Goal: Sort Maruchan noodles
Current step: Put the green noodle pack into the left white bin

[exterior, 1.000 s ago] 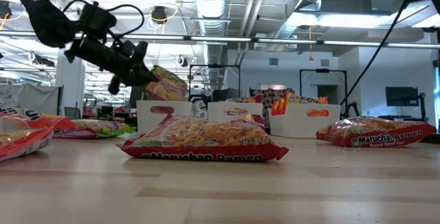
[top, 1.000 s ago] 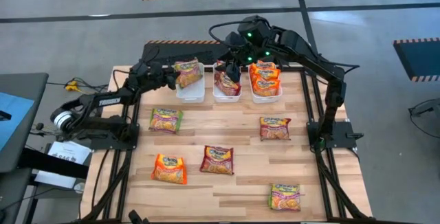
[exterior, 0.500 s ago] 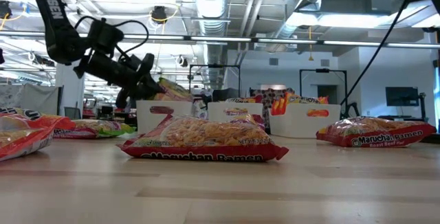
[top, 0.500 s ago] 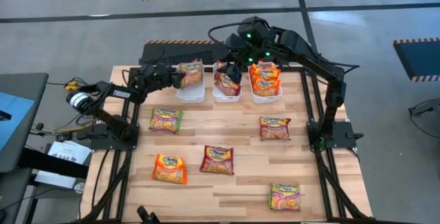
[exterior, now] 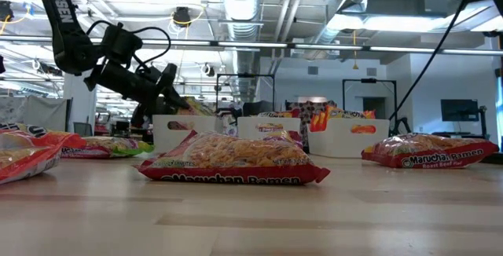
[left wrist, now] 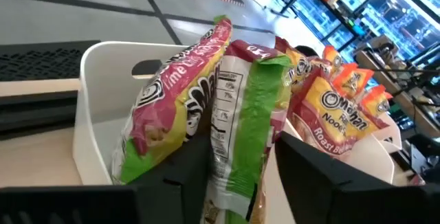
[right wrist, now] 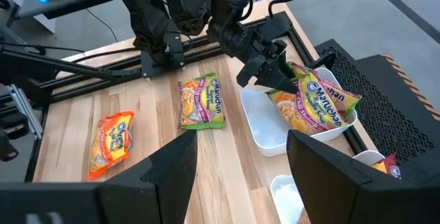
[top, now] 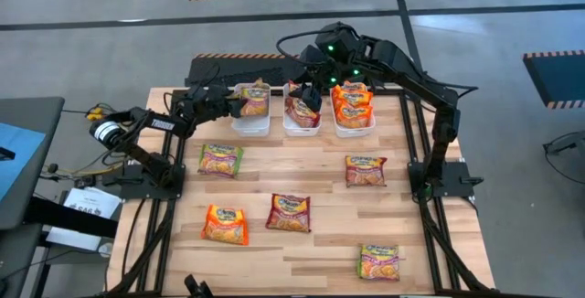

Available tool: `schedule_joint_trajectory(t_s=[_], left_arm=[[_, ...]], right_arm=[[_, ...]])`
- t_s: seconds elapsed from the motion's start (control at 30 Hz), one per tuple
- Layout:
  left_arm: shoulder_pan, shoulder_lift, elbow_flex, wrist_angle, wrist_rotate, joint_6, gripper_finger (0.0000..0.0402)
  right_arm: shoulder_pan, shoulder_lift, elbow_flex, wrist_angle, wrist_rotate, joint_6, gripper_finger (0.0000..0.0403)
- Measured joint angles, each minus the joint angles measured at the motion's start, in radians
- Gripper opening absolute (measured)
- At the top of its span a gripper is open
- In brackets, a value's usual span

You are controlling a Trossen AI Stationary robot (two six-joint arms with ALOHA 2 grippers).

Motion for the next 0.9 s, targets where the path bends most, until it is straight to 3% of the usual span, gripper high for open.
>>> schedule_joint_trajectory(t_s=[0.27, 0.7, 0.9], left_arm=[[0.01, 0.0, 0.0, 0.005, 0.079, -0.085, 0.0206], [0.148, -0.001, 0.0, 0.009, 0.254, -0.096, 0.021], [0.219, -0.001, 0.014, 0.027, 0.364, -0.233, 0.021]], right_arm=[[0.0, 0.0, 0.0, 0.0, 0.0, 0.0, 0.0249], [0.0, 0.0, 0.0, -0.045, 0.0, -0.001, 0.0249], [0.0, 0.0, 0.0, -0.055, 0.0, -0.001, 0.0249]])
